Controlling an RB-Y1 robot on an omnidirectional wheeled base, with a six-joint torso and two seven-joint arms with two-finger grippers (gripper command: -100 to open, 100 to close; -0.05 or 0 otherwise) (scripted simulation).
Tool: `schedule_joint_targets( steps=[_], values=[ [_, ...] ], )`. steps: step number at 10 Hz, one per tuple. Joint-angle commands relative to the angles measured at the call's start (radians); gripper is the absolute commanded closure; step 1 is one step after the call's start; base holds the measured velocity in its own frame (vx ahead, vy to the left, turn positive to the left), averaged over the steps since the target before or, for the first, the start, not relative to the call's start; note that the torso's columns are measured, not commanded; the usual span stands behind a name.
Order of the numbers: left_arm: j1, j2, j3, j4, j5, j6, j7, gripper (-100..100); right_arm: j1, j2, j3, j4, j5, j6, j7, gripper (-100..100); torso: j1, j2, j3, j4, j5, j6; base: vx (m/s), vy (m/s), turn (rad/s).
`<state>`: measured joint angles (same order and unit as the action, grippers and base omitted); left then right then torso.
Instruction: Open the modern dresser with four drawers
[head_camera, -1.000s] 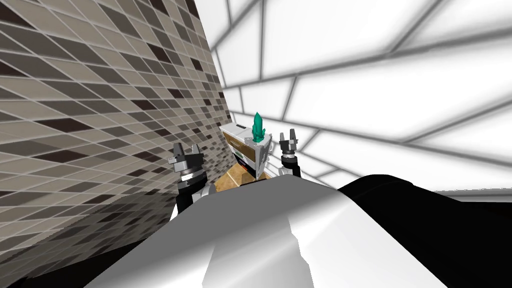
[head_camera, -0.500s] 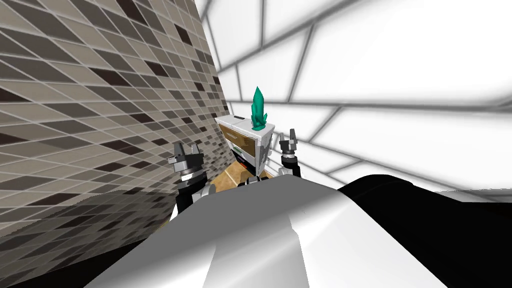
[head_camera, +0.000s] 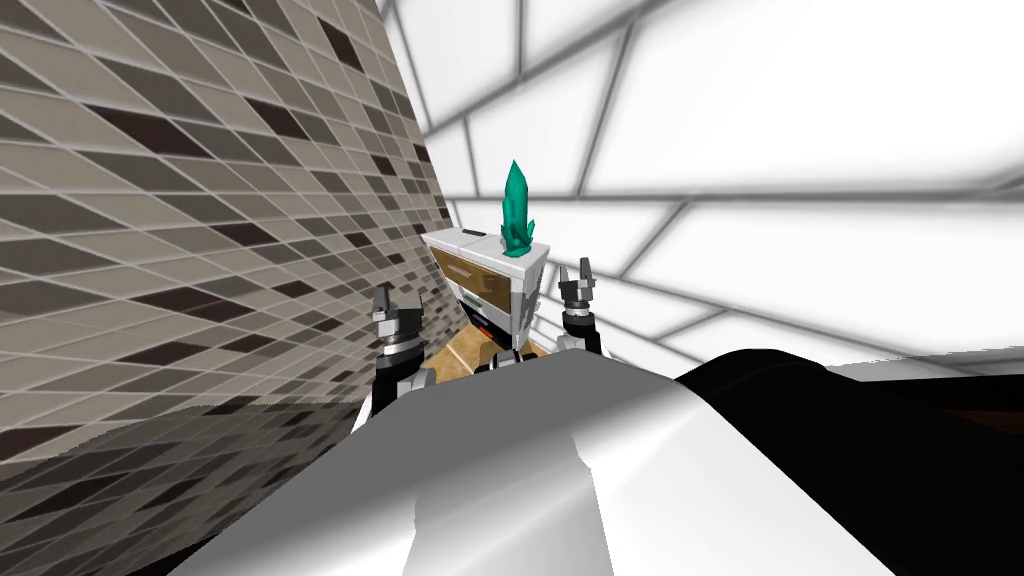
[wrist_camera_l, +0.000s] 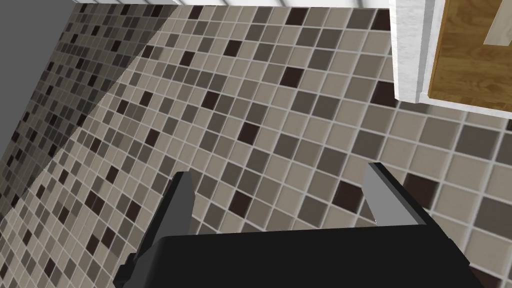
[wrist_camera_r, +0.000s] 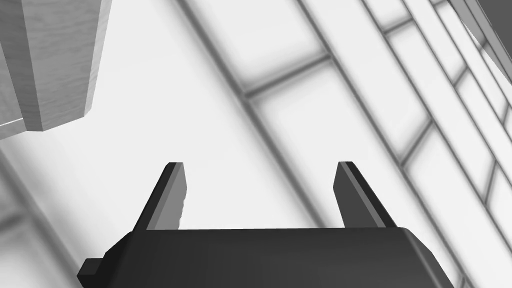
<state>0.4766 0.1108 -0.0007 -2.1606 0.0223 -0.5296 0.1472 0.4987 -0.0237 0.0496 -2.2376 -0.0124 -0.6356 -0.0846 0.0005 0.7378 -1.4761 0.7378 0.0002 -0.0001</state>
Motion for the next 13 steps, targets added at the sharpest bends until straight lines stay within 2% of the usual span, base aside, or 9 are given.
schedule_joint_targets(
  steps=[1, 3, 4, 9, 10, 13],
  values=[
    [-0.018, 0.015, -0.022, 0.063, -0.012, 0.005, -0.004, -100, 0.000, 0.000, 0.000, 0.000, 0.000, 0.000, 0.000, 0, -0.001, 0.001, 0.001, 0.000, 0.000, 0.000, 0.032, 0.055, -0.100],
    [-0.033, 0.015, -0.044, 0.113, -0.024, 0.010, -0.010, -100, 0.000, 0.000, 0.000, 0.000, 0.000, 0.000, 0.000, 0, -0.001, 0.000, 0.000, 0.000, 0.000, 0.000, 0.042, 0.057, -0.132],
    [-0.033, 0.015, -0.044, 0.113, -0.024, 0.010, -0.010, -100, 0.000, 0.000, 0.000, 0.000, 0.000, 0.000, 0.000, 0, 0.000, 0.000, 0.000, 0.000, 0.000, 0.000, 0.021, 0.044, -0.036],
    [-0.068, 0.017, -0.098, 0.235, -0.052, 0.022, -0.024, -100, 0.000, 0.000, 0.000, 0.000, 0.000, 0.000, 0.000, 0, 0.000, 0.000, 0.000, 0.000, 0.000, 0.000, 0.015, 0.045, -0.129],
    [-0.068, 0.017, -0.098, 0.235, -0.052, 0.022, -0.024, -100, 0.000, 0.000, 0.000, 0.000, 0.000, 0.000, 0.000, 0, -0.001, 0.000, 0.000, 0.000, 0.000, 0.000, 0.005, 0.017, -0.044],
    [-0.087, 0.019, -0.127, 0.301, -0.068, 0.028, -0.032, -100, 0.000, 0.000, 0.000, 0.000, 0.000, 0.000, 0.000, 0, 0.000, 0.000, 0.000, 0.000, 0.000, 0.000, 0.010, 0.031, -0.089]
  ],
)
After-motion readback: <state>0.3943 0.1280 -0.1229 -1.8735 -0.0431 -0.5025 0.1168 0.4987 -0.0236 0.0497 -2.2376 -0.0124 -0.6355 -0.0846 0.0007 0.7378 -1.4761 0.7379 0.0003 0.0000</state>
